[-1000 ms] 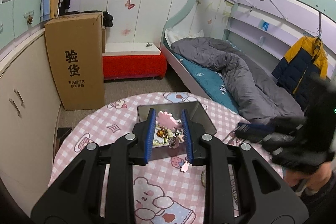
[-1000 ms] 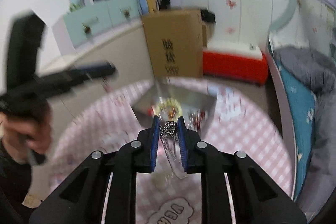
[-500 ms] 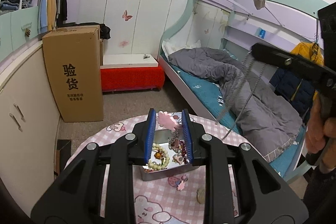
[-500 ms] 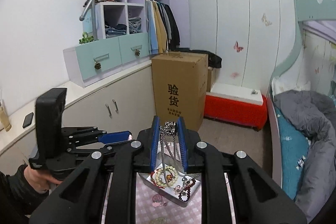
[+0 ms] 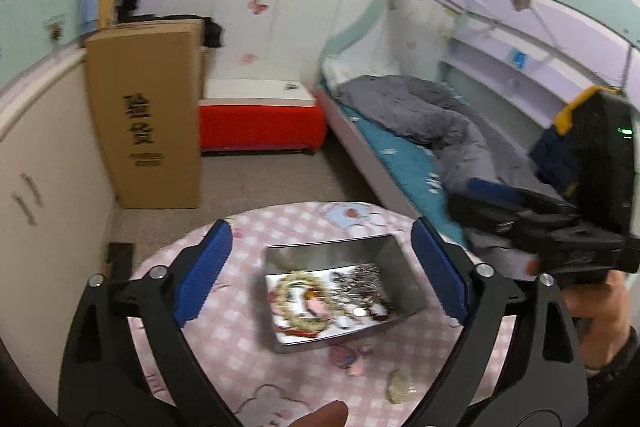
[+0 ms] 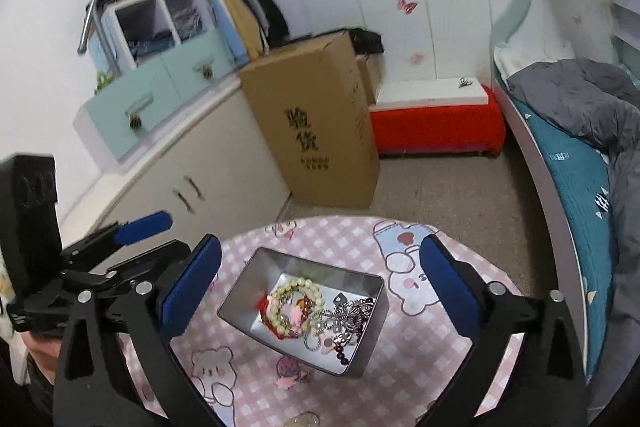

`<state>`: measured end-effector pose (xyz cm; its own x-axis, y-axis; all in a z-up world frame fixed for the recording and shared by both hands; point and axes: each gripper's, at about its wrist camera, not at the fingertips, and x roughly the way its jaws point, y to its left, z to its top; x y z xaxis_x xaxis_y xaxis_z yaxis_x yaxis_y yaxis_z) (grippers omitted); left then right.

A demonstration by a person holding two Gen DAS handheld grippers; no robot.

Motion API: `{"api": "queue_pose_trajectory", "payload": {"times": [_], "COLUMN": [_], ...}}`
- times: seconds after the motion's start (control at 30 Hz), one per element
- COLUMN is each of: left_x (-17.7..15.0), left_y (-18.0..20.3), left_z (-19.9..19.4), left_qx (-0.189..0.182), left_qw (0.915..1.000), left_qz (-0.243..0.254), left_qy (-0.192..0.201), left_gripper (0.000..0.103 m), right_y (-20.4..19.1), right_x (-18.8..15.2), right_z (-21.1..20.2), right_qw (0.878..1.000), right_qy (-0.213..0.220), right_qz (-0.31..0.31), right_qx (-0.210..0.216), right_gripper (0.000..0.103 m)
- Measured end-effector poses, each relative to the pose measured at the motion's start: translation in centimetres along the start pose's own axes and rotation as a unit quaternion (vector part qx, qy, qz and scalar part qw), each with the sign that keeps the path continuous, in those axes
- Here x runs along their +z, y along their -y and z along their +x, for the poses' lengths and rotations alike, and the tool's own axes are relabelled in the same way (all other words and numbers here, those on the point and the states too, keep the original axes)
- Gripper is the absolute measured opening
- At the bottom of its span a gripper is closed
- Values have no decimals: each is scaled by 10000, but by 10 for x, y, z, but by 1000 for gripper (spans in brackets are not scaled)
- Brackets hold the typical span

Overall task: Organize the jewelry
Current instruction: 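Withdraw both tools toward the jade pendant and last pink charm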

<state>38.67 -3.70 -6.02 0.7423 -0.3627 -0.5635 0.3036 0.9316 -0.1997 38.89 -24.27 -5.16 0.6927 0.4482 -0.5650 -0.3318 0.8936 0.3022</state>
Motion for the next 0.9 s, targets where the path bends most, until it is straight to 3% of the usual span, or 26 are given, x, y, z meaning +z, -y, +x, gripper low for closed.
{"api": "queue_pose_trajectory", "payload": {"times": [0.23,0.4,0.73,0.9], "left_x": [-11,-20,-53,-80], "left_y": [-3,1,5,3], "left_z": [-26,-49,-79,-78], "left_qx": [505,764,844,825], "left_qw": [9983,9960,9951,9959], "left_qz": [20,124,123,174], "left_qy": [280,440,510,313], "left_gripper": [93,93,93,93], "right_y": [2,-10,-23,-33], "right_x": [-7,-16,-70,-112], "right_z": [-19,-34,-64,-67], "right_qw": [9988,9971,9916,9878], "right_qy": [242,371,399,217], "right_qz": [196,-7,-13,-102], "right_qx": [-377,-665,-1227,-1537], "right_gripper": [96,96,96,96]}}
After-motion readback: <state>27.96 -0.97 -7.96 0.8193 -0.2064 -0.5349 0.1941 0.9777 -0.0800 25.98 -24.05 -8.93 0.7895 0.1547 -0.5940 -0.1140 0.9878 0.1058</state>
